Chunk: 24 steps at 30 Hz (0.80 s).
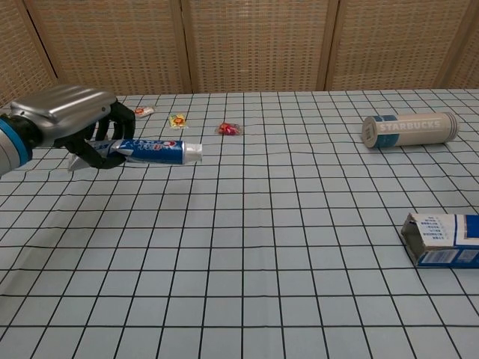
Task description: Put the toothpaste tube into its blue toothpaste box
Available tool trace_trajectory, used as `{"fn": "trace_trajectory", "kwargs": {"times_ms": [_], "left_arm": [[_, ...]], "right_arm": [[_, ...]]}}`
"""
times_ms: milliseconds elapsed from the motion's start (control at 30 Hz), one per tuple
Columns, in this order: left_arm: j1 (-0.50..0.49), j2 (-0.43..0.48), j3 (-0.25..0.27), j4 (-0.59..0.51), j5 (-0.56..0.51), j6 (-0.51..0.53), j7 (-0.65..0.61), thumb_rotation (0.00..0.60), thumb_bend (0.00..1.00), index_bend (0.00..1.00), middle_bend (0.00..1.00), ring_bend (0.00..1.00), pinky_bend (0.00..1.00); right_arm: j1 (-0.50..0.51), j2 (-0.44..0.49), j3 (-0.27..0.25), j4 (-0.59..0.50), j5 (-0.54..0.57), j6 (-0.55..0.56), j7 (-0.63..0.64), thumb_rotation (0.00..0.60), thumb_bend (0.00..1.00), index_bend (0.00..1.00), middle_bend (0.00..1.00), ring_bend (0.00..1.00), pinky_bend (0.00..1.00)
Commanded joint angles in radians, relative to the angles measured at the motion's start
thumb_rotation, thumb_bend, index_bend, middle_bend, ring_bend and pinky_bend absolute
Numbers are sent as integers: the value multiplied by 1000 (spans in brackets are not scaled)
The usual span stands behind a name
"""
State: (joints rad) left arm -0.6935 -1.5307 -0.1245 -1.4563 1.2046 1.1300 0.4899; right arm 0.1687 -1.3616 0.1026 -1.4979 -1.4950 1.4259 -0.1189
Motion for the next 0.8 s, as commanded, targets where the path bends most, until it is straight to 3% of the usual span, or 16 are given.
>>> {"fn": "trace_trajectory", "kwargs": {"times_ms": [33,167,367,800], "left_arm": [[11,58,-9,-44,30,22,-24,600,638,878,587,562,521],[24,126,-18,-94,47,35,-42,600,639,878,587,562,521],[34,162,-19,-124,58,38,-57,600,638,878,587,562,521],[57,187,-17,-138,80,53,-70,600,636,878,587,562,521]], "right_arm": [[25,16,12,-37,22,-43,-36,600,163,236,21,0,60],[51,60,18,-138,111,-136,-138,600,210,298,61,0,67],[57,72,9,-231,236,-185,-272,600,214,322,63,0,67],[110,1,23,-127,347,-262,-285,600,213,293,50,0,71]]}}
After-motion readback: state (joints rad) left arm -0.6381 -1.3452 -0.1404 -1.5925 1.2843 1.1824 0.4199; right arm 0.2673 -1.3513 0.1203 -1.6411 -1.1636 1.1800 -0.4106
